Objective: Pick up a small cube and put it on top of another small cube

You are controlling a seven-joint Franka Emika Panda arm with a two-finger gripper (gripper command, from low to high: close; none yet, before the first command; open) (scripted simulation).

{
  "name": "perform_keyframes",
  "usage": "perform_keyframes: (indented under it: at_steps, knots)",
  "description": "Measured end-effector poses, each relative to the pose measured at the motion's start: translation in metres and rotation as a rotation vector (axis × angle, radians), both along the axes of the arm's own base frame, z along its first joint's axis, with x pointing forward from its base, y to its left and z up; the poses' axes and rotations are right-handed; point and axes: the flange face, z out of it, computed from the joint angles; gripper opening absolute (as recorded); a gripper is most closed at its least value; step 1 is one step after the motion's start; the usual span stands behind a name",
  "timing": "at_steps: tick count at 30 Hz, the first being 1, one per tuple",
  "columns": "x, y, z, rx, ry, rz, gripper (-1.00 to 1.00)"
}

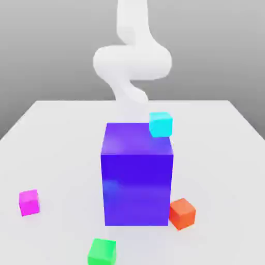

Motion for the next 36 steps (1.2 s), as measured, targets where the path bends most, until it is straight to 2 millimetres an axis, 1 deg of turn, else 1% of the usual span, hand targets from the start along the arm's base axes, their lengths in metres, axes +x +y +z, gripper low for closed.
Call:
perform_keyframes:
  at_steps: [2, 5, 8, 11, 13, 16, 18, 19, 20, 23, 25, 28, 29, 34, 35, 36]
  knots:
    - [0.023, -0.026, -0.039, 0.033, 0.062, -0.091, 0.00]
    - [0.046, -0.066, -0.099, 0.082, 0.147, -0.223, 0.00]
    - [0.057, -0.108, -0.160, 0.134, 0.228, -0.357, 0.00]
    - [0.055, -0.148, -0.223, 0.189, 0.306, -0.492, 0.00]
    - [0.047, -0.173, -0.265, 0.227, 0.357, -0.583, 0.00]
    - [0.027, -0.207, -0.327, 0.287, 0.431, -0.719, 0.00]
    - [0.004, -0.232, -0.367, 0.333, 0.478, -0.828, 0.00]
    - [-0.008, -0.242, -0.387, 0.355, 0.501, -0.877, 0.00]
    - [-0.021, -0.250, -0.406, 0.377, 0.524, -0.926, 0.00]
    - [-0.053, -0.259, -0.461, 0.434, 0.594, -1.040, 0.00]
    - [-0.060, -0.260, -0.487, 0.446, 0.609, -1.065, 0.00]
    - [-0.063, -0.261, -0.522, 0.449, 0.614, -1.072, 0.00]
    - [-0.063, -0.260, -0.533, 0.449, 0.614, -1.073, -1.00]
    - [-0.063, -0.260, -0.533, 0.448, 0.613, -1.073, -1.00]
    - [-0.064, -0.260, -0.539, 0.449, 0.614, -1.073, -1.00]
    - [-0.063, -0.260, -0.536, 0.449, 0.614, -1.073, -1.00]
